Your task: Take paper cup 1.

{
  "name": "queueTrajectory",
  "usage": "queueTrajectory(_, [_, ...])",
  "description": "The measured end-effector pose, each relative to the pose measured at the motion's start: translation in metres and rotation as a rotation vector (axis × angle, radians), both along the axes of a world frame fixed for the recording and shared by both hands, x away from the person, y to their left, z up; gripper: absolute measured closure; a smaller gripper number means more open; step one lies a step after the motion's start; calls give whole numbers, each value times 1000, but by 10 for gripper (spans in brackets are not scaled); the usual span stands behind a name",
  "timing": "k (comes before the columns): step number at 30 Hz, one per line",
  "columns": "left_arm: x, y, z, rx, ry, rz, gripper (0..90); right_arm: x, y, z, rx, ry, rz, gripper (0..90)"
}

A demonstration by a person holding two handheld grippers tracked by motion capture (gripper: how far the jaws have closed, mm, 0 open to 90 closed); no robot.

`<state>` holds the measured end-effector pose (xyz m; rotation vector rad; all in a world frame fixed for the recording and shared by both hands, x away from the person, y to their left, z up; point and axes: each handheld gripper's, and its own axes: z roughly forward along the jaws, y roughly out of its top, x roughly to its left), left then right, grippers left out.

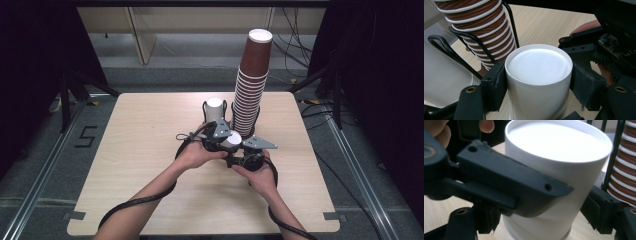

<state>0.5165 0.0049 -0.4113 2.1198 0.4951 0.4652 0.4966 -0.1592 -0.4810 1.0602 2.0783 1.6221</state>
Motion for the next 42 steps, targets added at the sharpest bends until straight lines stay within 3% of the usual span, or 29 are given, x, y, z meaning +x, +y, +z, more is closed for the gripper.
queueTrajectory(8, [1,0,-2,-44,28,10,299,-1,-3,0,16,18,-6,286])
queueTrajectory(9, [1,0,-2,-50,26,12,266,-1,-5,0,8,4,-8,287])
queueTrajectory(13, [0,1,1,-80,14,22,193,-1,-4,-1,31,30,-28,289])
queueTrajectory(14, [0,2,2,-81,8,30,176,1,-7,-1,22,17,-12,289])
queueTrajectory(15, [0,4,4,-59,0,25,176,1,-7,-1,22,17,-12,289])
queueTrajectory(17, [-1,8,8,-57,-10,30,169,1,-9,-1,31,33,-28,290])
queueTrajectory(20, [-3,13,11,-83,-30,41,159,1,-14,-2,57,62,-56,290])
queueTrajectory(21, [-4,16,13,-67,-30,35,157,1,-16,-2,68,66,-62,291])
queueTrajectory(25, [-8,24,15,-74,-48,32,150,3,-22,-2,90,92,-90,290])
queueTrajectory(26, [-10,25,14,-89,-47,36,146,3,-23,-3,83,85,-99,290])
queueTrajectory(27, [-11,26,14,-90,-48,33,146,2,-23,-2,104,120,-112,290])
queueTrajectory(29, [-13,30,13,-77,-56,26,143,4,-26,-3,99,102,-120,290])
queueTrajectory(31, [-16,32,10,-96,-63,23,140,3,-27,-2,132,130,-134,290])
queueTrajectory(32, [-17,34,9,-97,-68,21,138,5,-29,-3,129,115,-134,290])
queueTrajectory(35, [-18,38,5,-100,-83,19,138,5,-31,-4,137,134,-159,290])
queueTrajectory(36, [-19,39,4,-98,-83,18,137,4,-32,-2,158,147,-148,290])
queueTrajectory(38, [-21,40,0,-104,-72,16,122,5,-33,-4,151,148,-169,290])
queueTrajectory(39, [-21,40,-2,-100,-67,12,105,4,-33,-3,179,170,-168,290])
queueTrajectory(41, [-23,40,-6,-101,-58,-2,81,6,-35,-4,173,160,-184,290])
queueTrajectory(42, [-24,39,-8,-100,-59,-6,69,5,-35,-3,183,185,-189,290])
